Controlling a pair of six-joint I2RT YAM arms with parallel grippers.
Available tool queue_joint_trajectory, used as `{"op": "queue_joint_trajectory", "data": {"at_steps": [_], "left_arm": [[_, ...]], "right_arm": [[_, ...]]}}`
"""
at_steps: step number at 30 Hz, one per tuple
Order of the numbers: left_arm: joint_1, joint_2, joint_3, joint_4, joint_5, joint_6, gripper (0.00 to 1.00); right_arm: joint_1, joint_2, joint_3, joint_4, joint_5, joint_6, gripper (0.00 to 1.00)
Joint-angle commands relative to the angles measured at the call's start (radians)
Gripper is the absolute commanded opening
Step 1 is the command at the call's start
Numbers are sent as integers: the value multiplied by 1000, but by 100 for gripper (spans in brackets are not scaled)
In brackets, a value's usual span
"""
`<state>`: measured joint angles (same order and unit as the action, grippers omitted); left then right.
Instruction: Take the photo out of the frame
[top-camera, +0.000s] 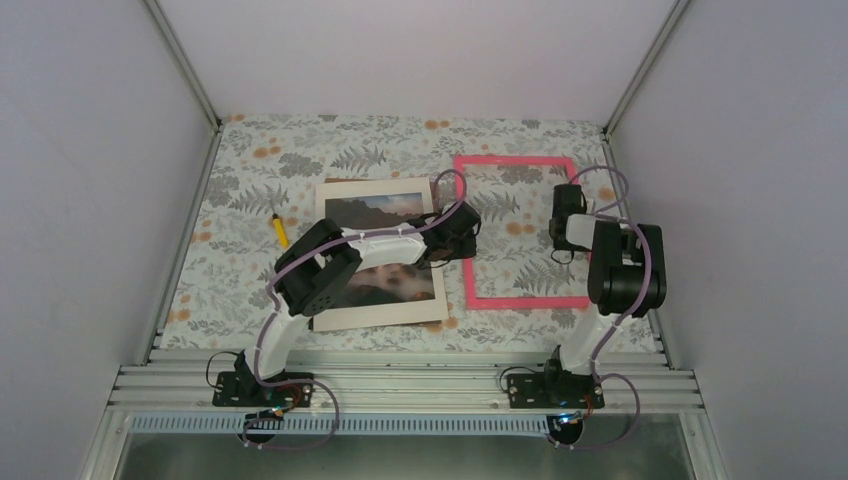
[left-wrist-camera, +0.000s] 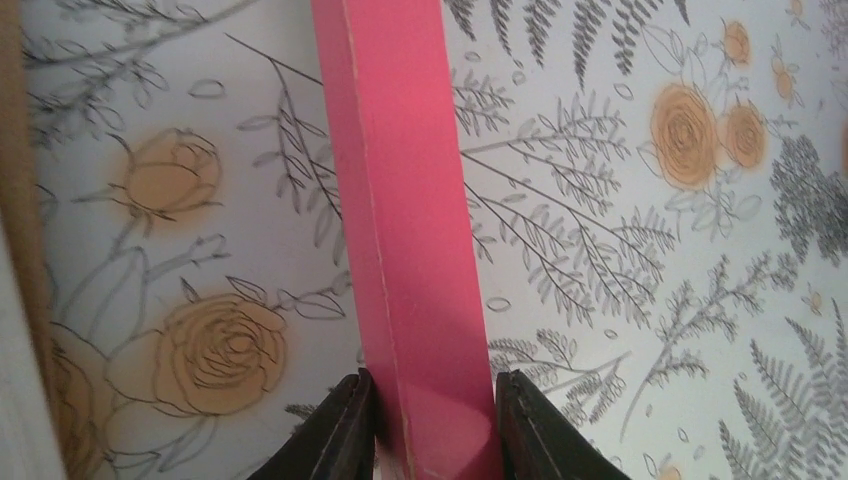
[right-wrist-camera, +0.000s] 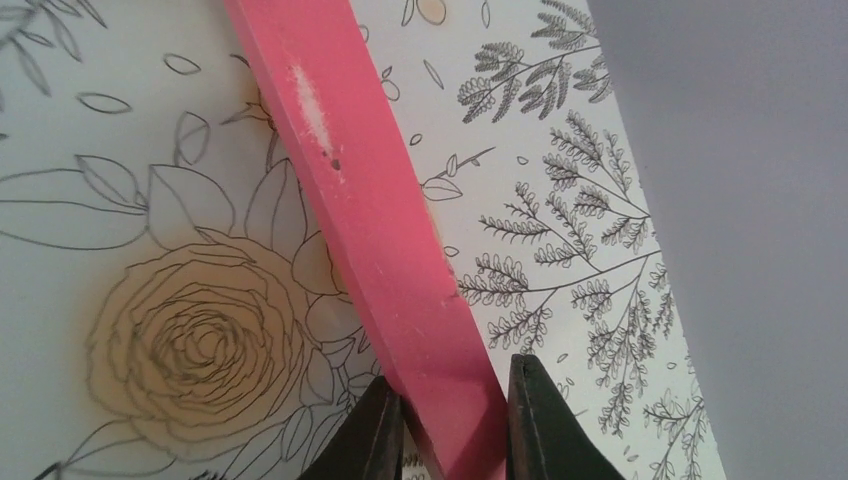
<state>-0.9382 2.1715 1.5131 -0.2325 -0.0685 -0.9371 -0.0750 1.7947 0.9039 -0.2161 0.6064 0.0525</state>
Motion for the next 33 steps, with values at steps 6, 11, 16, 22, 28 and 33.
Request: {"op": "queue_joint_trajectory", "data": {"at_steps": [6, 11, 16, 22, 28, 33], "left_arm": [[-50, -38, -21, 126, 231, 17, 41], [-47, -61, -42, 122, 205, 16, 58], [-33, -112, -71, 95, 148, 31, 72], [-13, -247, -168, 70, 65, 68, 86], [40, -416, -362, 67, 27, 67, 91], [108, -584, -528, 61, 23, 59, 94]], "right_arm": [[-14, 22, 57, 70, -74, 108, 29], [-13, -8, 59, 37, -111, 132, 43], [-6, -72, 53, -24, -202, 179, 50], [48, -240, 21, -46, -405, 208, 62], [159, -373, 10, -76, -562, 223, 73], [323, -464, -42, -64, -627, 176, 77]]}}
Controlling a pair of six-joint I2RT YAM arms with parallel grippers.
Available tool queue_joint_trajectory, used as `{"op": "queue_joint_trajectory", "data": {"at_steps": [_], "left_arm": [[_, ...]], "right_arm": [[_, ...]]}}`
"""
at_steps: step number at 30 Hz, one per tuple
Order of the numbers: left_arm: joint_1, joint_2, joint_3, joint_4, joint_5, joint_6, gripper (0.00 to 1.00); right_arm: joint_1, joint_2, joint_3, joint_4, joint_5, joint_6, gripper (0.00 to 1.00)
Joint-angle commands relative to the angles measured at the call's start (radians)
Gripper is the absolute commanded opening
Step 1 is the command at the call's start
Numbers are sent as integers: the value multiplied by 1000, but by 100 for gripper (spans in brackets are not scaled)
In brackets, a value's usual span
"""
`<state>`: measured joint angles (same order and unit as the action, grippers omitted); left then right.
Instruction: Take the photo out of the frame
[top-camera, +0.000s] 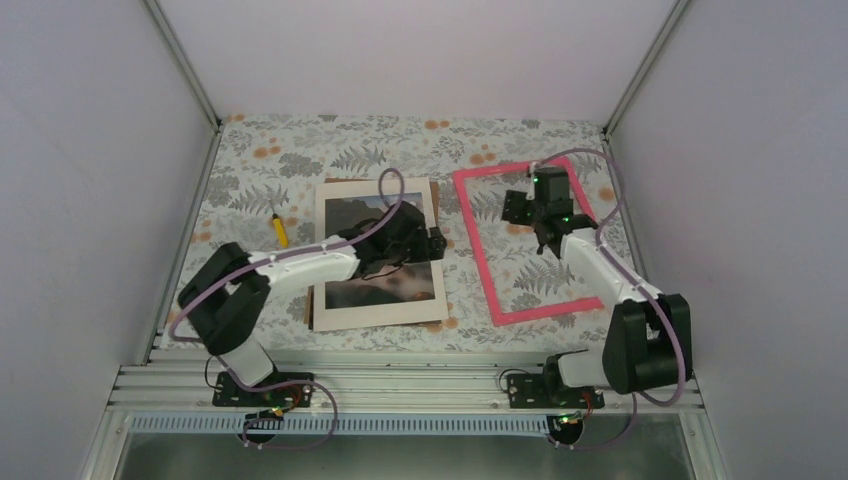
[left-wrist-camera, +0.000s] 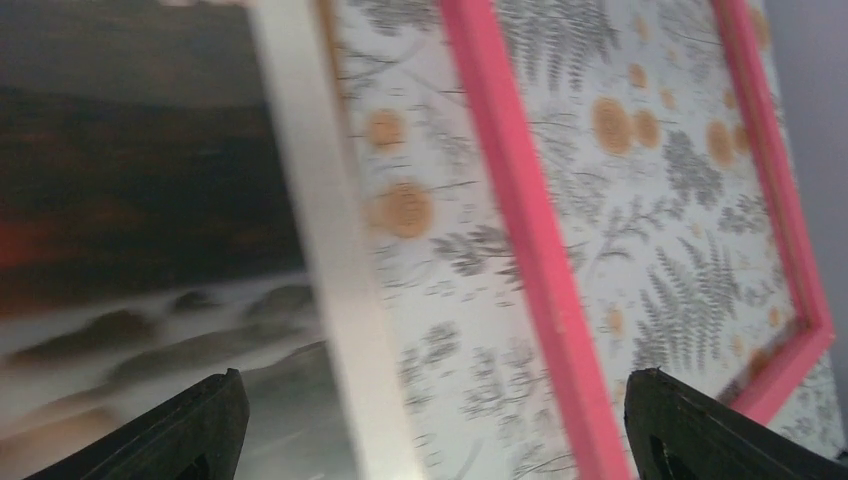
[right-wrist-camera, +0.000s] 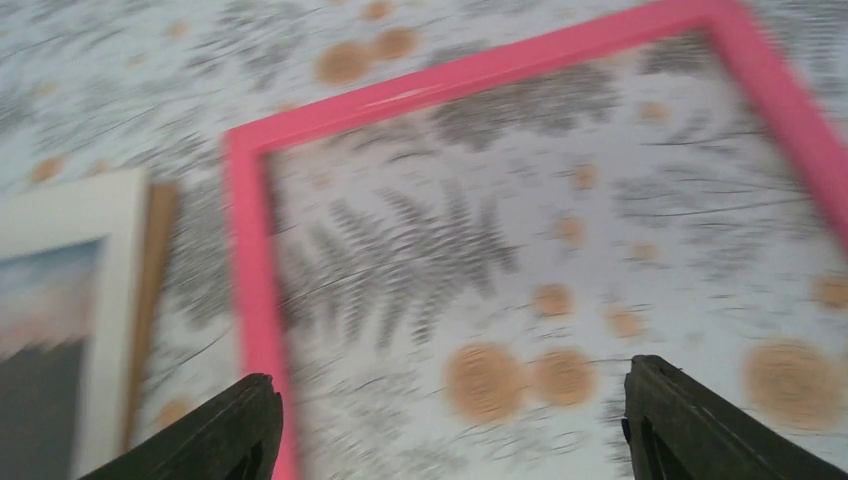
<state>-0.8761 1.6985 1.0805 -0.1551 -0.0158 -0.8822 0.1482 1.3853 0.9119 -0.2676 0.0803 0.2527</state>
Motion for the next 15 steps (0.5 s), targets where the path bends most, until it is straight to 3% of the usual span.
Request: {"op": "queue_joint_trajectory", "data": {"at_steps": [1, 15], "left_arm": [[60, -144, -128, -22, -35, 3, 95], [305, -493, -443, -121, 8, 34, 100]], "right_arm": [[135, -65, -56, -13, -111, -38, 77], [593, -57, -118, 14, 8, -151, 81]]}}
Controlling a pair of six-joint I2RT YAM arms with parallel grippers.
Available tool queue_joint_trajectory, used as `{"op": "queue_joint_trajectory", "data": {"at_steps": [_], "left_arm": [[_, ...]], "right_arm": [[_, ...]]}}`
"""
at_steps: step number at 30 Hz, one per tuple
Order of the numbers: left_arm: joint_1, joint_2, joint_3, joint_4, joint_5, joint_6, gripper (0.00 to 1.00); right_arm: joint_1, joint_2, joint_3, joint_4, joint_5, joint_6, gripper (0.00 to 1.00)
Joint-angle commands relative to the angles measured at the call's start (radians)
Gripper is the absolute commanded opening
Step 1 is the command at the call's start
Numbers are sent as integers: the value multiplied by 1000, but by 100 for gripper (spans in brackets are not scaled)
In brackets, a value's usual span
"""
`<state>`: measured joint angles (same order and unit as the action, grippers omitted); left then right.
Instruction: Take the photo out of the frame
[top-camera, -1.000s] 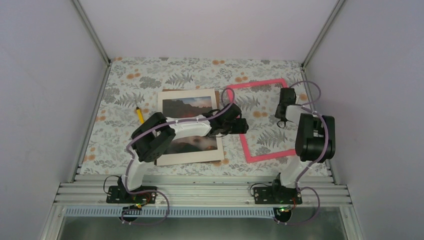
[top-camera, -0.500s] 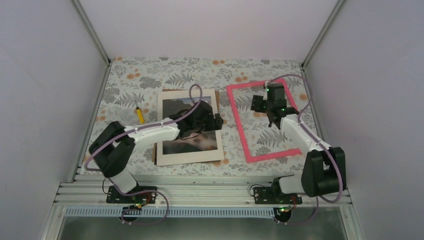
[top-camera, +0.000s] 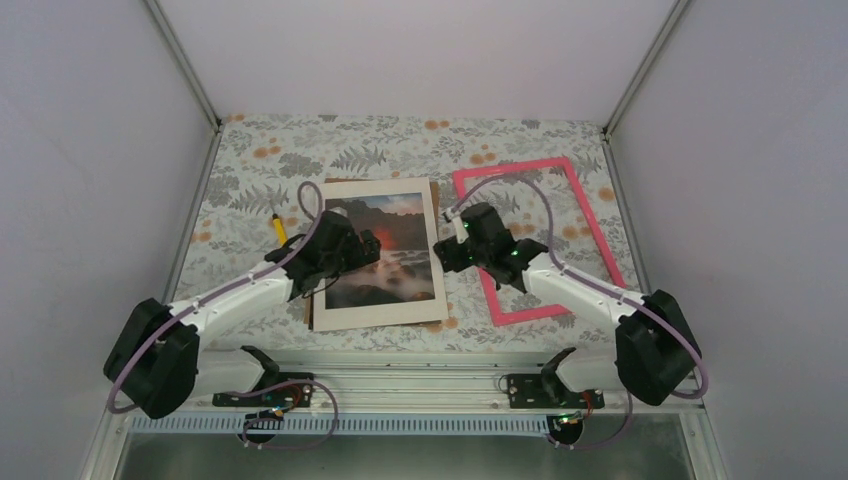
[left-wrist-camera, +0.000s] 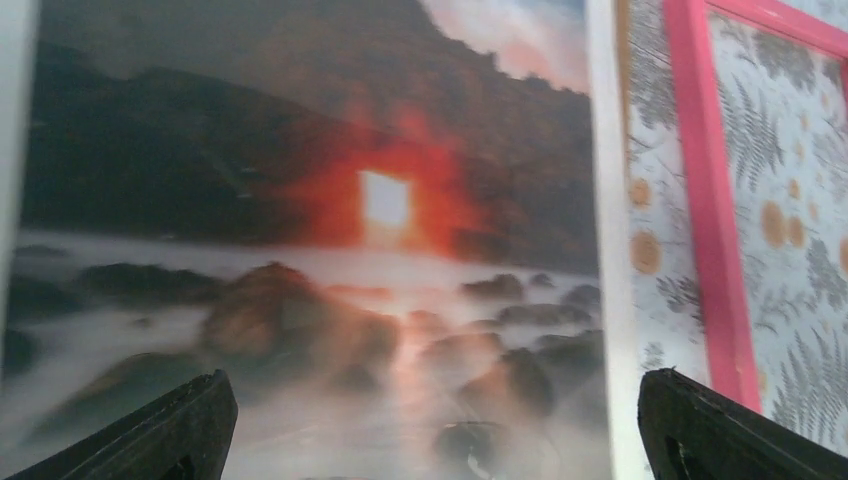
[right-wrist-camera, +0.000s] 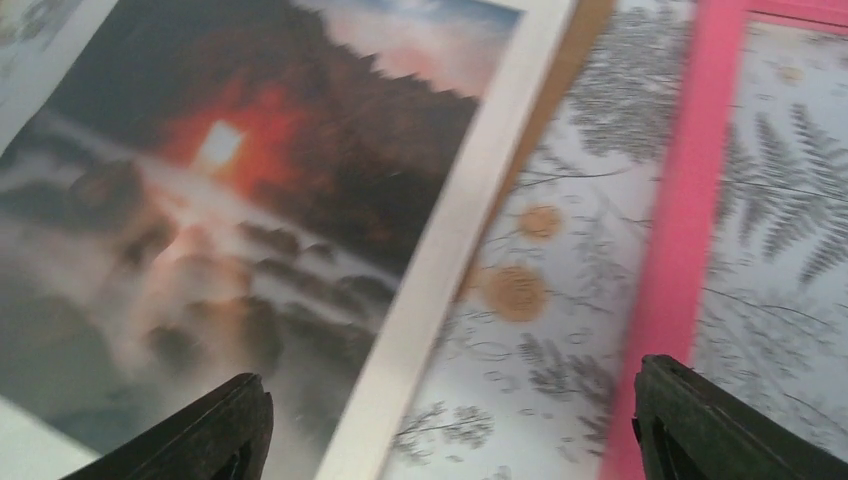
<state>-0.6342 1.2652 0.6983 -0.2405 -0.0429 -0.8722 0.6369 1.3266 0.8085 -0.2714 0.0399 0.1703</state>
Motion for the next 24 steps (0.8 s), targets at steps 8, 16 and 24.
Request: {"op": "queue_joint_trajectory", "data": {"at_steps": [8, 16, 24], "left_arm": [[232, -190, -177, -98, 86, 71, 100], [428, -279, -248, -124, 164, 124, 100], [496, -280, -292, -96, 240, 144, 100]], "right_arm": [[362, 78, -15, 32, 59, -132, 83], [552, 204, 37, 71, 109, -211, 85], [663, 363, 112, 114, 190, -260, 85]]}}
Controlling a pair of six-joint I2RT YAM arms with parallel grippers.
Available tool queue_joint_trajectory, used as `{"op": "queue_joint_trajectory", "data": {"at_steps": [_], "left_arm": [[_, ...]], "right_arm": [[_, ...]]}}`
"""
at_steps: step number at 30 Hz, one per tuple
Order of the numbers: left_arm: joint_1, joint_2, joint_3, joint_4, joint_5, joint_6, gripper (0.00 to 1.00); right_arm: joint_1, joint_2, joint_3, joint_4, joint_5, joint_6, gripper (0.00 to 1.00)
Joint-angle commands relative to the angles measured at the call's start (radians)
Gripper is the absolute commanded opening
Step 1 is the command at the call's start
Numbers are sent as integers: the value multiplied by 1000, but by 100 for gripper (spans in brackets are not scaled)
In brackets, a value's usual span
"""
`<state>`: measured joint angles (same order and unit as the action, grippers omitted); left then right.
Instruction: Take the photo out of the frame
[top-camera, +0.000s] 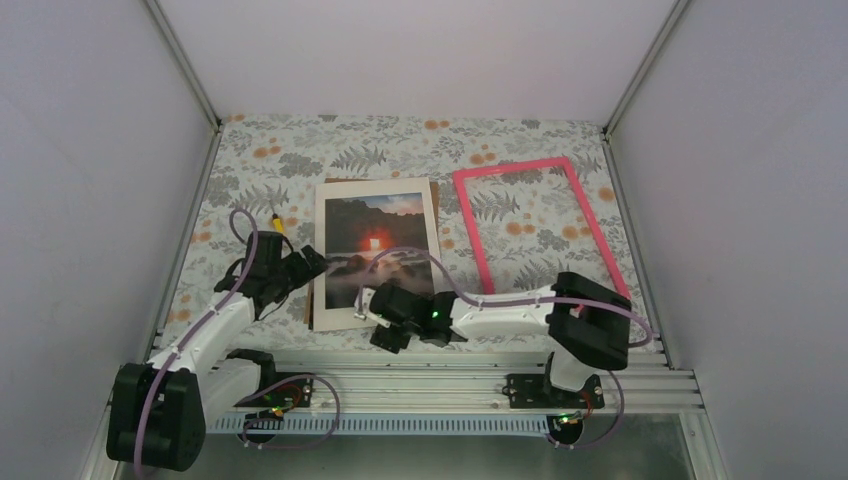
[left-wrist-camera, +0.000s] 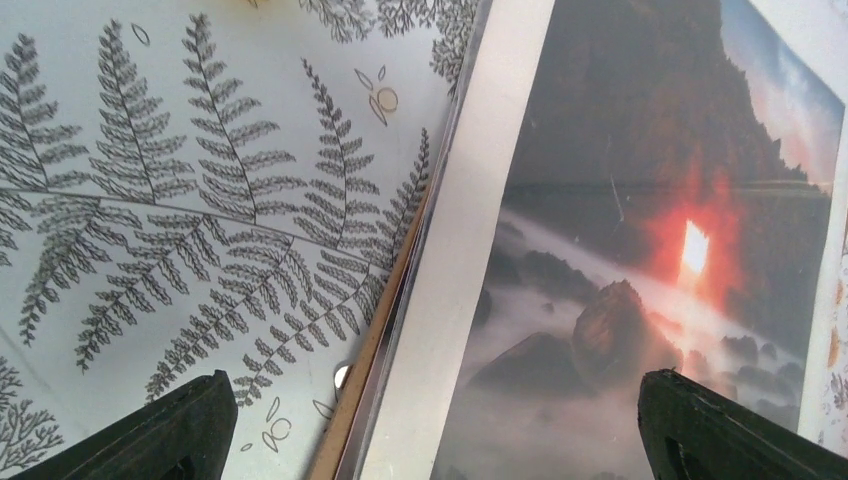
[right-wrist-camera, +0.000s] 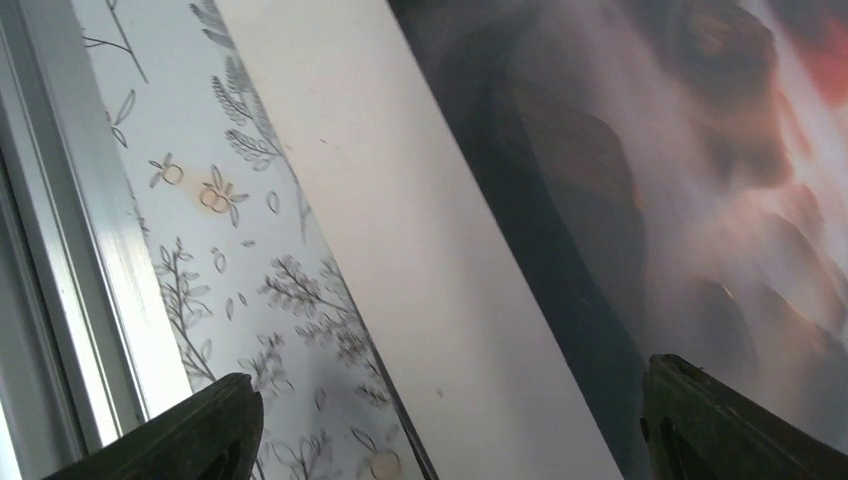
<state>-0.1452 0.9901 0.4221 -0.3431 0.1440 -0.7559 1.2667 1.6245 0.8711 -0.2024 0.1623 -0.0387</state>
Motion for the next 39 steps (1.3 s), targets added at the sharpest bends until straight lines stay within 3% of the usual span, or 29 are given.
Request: {"op": "queue_joint_trajectory", "data": {"at_steps": [1, 8, 22, 39], "left_arm": [[7, -5, -15, 6, 53, 29, 100], [7, -7, -15, 0, 61, 35, 100], [7, -58, 18, -81, 63, 59, 100], [5, -58, 4, -99, 67, 76, 100]], "right_arm": [[40, 84, 59, 49, 73, -56, 85], [97, 179, 111, 87, 104, -85, 86], [99, 235, 114, 162, 222, -88, 85], [80, 160, 76, 201, 248, -75, 84]]}}
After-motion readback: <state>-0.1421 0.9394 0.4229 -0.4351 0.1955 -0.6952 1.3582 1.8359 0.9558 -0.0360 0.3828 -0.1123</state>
